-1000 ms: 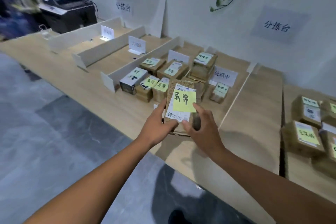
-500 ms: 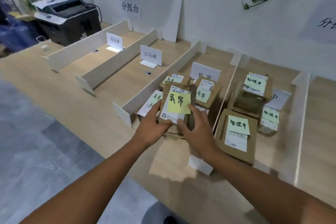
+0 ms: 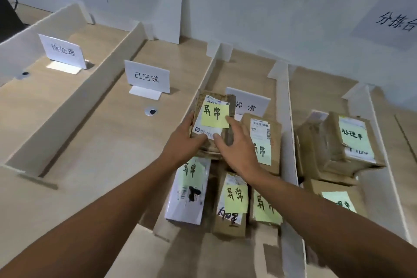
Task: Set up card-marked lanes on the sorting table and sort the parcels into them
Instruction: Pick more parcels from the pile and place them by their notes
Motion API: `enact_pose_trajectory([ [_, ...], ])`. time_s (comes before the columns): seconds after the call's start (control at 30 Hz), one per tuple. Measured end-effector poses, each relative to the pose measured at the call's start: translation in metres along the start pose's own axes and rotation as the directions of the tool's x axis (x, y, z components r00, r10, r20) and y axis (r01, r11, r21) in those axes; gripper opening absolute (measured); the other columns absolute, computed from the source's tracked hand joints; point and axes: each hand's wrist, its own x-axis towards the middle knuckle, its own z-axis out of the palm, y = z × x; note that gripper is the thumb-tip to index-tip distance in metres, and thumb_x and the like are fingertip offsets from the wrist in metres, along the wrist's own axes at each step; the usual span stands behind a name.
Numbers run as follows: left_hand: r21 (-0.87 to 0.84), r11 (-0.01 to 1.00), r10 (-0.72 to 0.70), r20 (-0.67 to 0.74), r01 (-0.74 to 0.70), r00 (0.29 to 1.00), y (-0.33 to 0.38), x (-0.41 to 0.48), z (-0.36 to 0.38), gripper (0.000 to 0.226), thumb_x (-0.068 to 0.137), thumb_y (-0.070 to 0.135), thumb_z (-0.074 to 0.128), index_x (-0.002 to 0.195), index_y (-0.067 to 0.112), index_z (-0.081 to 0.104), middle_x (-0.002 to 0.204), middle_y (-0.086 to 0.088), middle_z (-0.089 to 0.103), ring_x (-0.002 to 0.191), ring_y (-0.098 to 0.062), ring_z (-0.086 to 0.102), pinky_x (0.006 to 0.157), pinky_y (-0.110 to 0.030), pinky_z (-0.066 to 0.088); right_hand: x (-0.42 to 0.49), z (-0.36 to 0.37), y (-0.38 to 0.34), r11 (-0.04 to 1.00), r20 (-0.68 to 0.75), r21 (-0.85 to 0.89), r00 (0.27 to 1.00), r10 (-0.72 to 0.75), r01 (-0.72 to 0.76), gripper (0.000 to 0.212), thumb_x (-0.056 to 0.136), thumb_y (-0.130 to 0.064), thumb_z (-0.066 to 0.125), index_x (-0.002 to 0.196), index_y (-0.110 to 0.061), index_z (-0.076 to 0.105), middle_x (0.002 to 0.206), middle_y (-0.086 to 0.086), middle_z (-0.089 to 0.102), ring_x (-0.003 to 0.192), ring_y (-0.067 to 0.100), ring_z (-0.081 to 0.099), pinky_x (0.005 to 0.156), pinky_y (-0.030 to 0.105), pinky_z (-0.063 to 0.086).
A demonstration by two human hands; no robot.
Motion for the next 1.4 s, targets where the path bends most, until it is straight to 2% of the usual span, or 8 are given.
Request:
enact_pose_trajectory([
  [0.1, 0.037, 0.999, -0.015, 0.09, 0.012, 0.996, -0.019, 0.05, -0.006, 0.06, 0.071, 0.049, 0.06, 0.113, 0.082, 0.033, 0.101, 0.05, 0.06, 0.092, 0.017, 0.063, 0.067, -0.005, 0.043, 0.037, 0.02, 0.005, 0.994, -0.045, -0.076, 0.996, 0.071, -0.074, 0.066, 0.092, -0.06, 0.06, 0.151, -0.043, 0.035, 0.149, -0.001, 0.041, 0.13, 0.02, 0.051, 0.104, 0.037, 0.047],
  [0.2, 0.058, 0.998, 0.018, 0.177, -0.028, 0.984, -0.039, 0.074, 0.003, 0.058, 0.079, 0.041, 0.06, 0.131, 0.06, 0.043, 0.117, 0.034, 0.065, 0.102, 0.008, 0.063, 0.081, -0.023, 0.051, 0.05, 0.036, 0.016, 0.984, -0.063, -0.103, 0.988, 0.138, -0.144, 0.066, 0.087, -0.066, 0.054, 0.148, -0.047, 0.036, 0.144, -0.003, 0.044, 0.126, 0.022, 0.052, 0.103, 0.047, 0.049],
  [0.33, 0.063, 0.996, 0.051, 0.148, -0.061, 0.988, -0.049, 0.083, 0.01, 0.054, 0.08, 0.038, 0.061, 0.122, 0.067, 0.044, 0.114, 0.041, 0.062, 0.102, 0.015, 0.06, 0.076, -0.024, 0.052, 0.053, 0.043, 0.022, 0.98, -0.095, -0.087, 0.98, 0.173, -0.181, 0.068, 0.084, -0.069, 0.05, 0.148, -0.048, 0.036, 0.145, -0.004, 0.043, 0.129, 0.021, 0.051, 0.104, 0.043, 0.049],
  [0.43, 0.094, 0.993, 0.062, 0.161, -0.078, 0.985, -0.047, 0.082, 0.009, 0.058, 0.085, 0.034, 0.061, 0.141, 0.043, 0.046, 0.132, 0.02, 0.062, 0.119, 0.0, 0.059, 0.094, -0.041, 0.055, 0.049, 0.036, 0.016, 0.982, -0.071, -0.077, 0.983, 0.168, -0.173, 0.065, 0.092, -0.065, 0.054, 0.151, -0.047, 0.033, 0.149, -0.004, 0.039, 0.133, 0.02, 0.047, 0.106, 0.037, 0.044],
  [0.53, 0.346, 0.935, 0.083, 0.003, -0.079, 0.997, -0.028, 0.069, 0.006, 0.072, 0.091, 0.05, 0.059, 0.154, 0.026, 0.032, 0.162, -0.008, 0.029, 0.15, -0.028, 0.022, 0.119, -0.052, 0.028, 0.032, 0.005, 0.003, 0.988, -0.097, -0.081, 0.987, 0.126, -0.134, 0.067, 0.095, -0.067, 0.048, 0.155, -0.045, 0.028, 0.157, -0.006, 0.032, 0.143, 0.016, 0.038, 0.109, 0.033, 0.038],
  [0.7, 0.305, 0.878, 0.371, 0.051, -0.368, 0.927, 0.051, 0.023, 0.036, 0.082, 0.089, 0.064, 0.054, 0.155, 0.02, 0.034, 0.16, -0.004, 0.029, 0.151, -0.022, 0.019, 0.123, -0.049, 0.024, -0.034, -0.115, 0.006, 0.969, -0.283, -0.245, 0.957, -0.059, -0.013, 0.061, 0.098, -0.051, 0.055, 0.152, -0.025, 0.043, 0.149, 0.003, 0.042, 0.137, 0.021, 0.044, 0.107, 0.044, 0.045],
  [1.0, 0.255, 0.677, 0.486, 0.55, -0.69, 0.68, 0.188, -0.158, 0.27, 0.102, 0.082, 0.085, 0.044, 0.163, 0.031, 0.012, 0.171, 0.006, 0.008, 0.157, -0.02, 0.0, 0.126, -0.051, 0.007, -0.313, -0.345, 0.105, 0.858, -0.503, -0.445, 0.864, -0.004, -0.256, 0.063, 0.096, -0.043, 0.066, 0.151, -0.018, 0.049, 0.158, 0.016, 0.039, 0.148, 0.033, 0.035, 0.116, 0.052, 0.035],
  [1.4, 0.051, 0.585, 0.539, 0.722, -0.81, 0.435, 0.275, -0.381, 0.553, 0.111, 0.072, 0.097, 0.037, 0.16, 0.034, 0.017, 0.169, 0.006, 0.016, 0.156, -0.021, 0.008, 0.125, -0.051, 0.016, -0.586, -0.52, 0.238, 0.757, -0.671, -0.381, 0.722, 0.17, -0.531, 0.067, 0.096, -0.058, 0.052, 0.153, -0.025, 0.044, 0.158, 0.011, 0.039, 0.146, 0.028, 0.035, 0.117, 0.042, 0.031],
])
